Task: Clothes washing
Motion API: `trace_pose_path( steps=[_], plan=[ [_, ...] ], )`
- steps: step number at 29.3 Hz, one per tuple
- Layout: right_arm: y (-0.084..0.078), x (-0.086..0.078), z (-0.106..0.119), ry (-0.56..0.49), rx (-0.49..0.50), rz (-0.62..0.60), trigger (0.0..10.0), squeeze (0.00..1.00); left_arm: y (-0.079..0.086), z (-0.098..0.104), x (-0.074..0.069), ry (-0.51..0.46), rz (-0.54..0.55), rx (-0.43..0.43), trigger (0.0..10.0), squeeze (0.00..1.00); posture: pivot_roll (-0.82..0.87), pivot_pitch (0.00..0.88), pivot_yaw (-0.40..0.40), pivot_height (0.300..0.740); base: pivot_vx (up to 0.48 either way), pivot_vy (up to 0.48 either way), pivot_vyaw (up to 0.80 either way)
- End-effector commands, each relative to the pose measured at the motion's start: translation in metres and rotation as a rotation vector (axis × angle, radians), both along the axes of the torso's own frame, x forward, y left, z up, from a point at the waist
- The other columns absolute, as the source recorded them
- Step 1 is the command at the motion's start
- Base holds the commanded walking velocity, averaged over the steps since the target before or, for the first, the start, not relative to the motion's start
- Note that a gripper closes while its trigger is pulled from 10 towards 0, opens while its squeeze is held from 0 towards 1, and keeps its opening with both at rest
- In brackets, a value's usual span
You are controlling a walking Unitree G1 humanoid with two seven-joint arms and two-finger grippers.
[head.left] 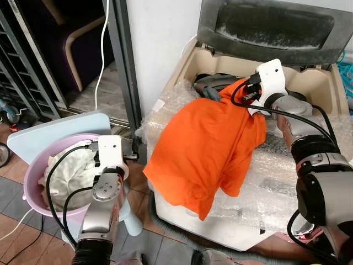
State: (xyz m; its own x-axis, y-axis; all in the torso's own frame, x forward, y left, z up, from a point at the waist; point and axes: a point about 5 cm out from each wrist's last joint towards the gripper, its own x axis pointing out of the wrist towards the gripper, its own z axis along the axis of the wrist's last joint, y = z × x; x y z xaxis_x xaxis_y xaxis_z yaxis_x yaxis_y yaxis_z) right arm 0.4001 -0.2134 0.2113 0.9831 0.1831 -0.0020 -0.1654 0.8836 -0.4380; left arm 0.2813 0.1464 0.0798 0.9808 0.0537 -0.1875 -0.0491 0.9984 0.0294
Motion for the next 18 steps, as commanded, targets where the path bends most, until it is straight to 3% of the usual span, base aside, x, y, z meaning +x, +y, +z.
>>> trace_pose_path(
  steps=[1,8,10,11,12,14,18],
  plan=[
    [0.011,-0.002,0.025,-0.158,-0.105,0.072,10.0,1.0,0.002,0.001,0.0,0.005,0.003,0.006,10.0,0.0,-0.03,0.0,-0.005,0.74,0.0,0.0,0.0],
    [0.011,-0.009,0.031,-0.193,0.096,0.108,10.0,1.0,0.0,0.001,0.001,0.002,0.001,0.004,10.0,0.0,-0.04,0.0,-0.01,0.74,0.0,0.0,0.0],
    [0.016,-0.012,0.03,-0.187,0.116,0.17,10.0,1.0,0.0,0.001,0.001,0.003,0.0,0.002,10.0,0.0,-0.04,0.0,-0.009,0.74,0.0,0.0,0.0],
    [0.033,-0.023,0.028,-0.186,0.153,0.311,10.0,1.0,-0.001,-0.001,0.0,0.009,-0.003,-0.003,10.0,0.0,-0.05,0.0,-0.006,0.74,0.0,0.0,0.0],
    [0.033,-0.023,0.028,-0.186,0.153,0.311,10.0,1.0,-0.001,-0.001,0.0,0.009,-0.003,-0.003,10.0,0.0,-0.05,0.0,-0.006,0.74,0.0,0.0,0.0],
    [0.049,-0.037,0.015,-0.143,0.165,0.437,10.0,1.0,-0.002,-0.001,0.001,0.011,-0.006,-0.004,10.0,0.0,-0.06,0.0,-0.007,0.74,0.0,0.0,0.0],
    [0.053,-0.047,0.003,-0.074,0.195,0.506,10.0,1.0,-0.005,-0.002,0.0,0.012,-0.006,-0.011,10.0,0.0,-0.07,0.0,-0.012,0.74,0.0,0.0,0.0]
  ],
)
